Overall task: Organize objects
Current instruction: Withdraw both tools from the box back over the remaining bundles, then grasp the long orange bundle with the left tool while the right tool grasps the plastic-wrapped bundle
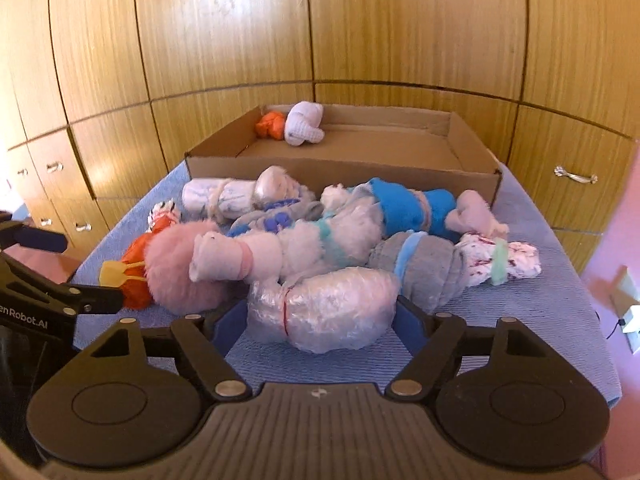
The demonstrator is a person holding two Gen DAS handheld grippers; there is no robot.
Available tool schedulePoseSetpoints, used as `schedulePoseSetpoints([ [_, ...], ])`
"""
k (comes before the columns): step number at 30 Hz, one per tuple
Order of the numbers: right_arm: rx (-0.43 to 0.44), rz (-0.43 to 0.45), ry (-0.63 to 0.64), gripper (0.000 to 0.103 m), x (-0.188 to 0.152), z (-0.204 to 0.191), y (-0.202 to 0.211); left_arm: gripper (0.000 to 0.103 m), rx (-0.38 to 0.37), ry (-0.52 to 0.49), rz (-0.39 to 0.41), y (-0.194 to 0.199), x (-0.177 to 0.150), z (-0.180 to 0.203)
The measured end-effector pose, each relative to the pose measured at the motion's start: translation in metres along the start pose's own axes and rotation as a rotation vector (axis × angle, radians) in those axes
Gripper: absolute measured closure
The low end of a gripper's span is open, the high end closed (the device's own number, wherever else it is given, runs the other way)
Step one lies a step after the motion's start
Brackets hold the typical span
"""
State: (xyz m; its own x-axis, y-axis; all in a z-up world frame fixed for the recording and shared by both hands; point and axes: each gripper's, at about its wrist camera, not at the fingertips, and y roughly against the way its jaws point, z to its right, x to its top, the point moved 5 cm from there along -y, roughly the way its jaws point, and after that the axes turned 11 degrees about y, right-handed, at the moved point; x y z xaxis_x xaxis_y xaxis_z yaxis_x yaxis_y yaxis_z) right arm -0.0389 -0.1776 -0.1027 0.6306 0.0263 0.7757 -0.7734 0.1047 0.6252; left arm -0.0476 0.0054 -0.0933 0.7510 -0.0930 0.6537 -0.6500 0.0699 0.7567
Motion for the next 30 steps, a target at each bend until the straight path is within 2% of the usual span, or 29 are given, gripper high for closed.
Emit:
schedulePoseSetpoints([
  [4,-0.003,0.005,-0.008,0.028,-0.001,0.005,0.005,0.0,0.013,0.03,0.004,0.005,-0.001,-0.009],
  [6,0.004,-0.003,-0.01,0.028,-0.004,0.005,0.005,0.001,-0.005,0.036,0.009,0.008,-0.002,-0.007],
  [8,0.011,-0.008,-0.007,0.028,-0.005,0.004,0.004,0.001,-0.026,0.006,0.021,0.009,-0.002,0.002],
  [12,0.016,-0.013,-0.006,0.028,-0.007,0.002,0.002,0.001,0.017,-0.056,0.038,-0.001,-0.002,0.014],
  [18,0.014,-0.018,-0.017,0.028,-0.008,0.006,0.002,0.001,0.038,-0.111,0.051,-0.01,-0.003,0.019],
  [24,0.017,-0.017,-0.015,0.028,-0.009,0.005,0.001,0.001,0.044,-0.1,0.065,-0.013,-0.006,0.019],
  [26,0.018,-0.017,-0.016,0.028,-0.009,0.005,0.0,0.007,0.042,-0.115,0.085,-0.013,-0.006,0.02],
  [29,0.016,-0.017,-0.021,0.028,-0.008,0.003,0.001,0.023,-0.009,-0.13,0.097,-0.014,-0.008,0.024],
  [30,0.016,-0.016,-0.022,0.028,-0.008,0.003,0.001,0.025,-0.022,-0.131,0.099,-0.015,-0.009,0.025],
])
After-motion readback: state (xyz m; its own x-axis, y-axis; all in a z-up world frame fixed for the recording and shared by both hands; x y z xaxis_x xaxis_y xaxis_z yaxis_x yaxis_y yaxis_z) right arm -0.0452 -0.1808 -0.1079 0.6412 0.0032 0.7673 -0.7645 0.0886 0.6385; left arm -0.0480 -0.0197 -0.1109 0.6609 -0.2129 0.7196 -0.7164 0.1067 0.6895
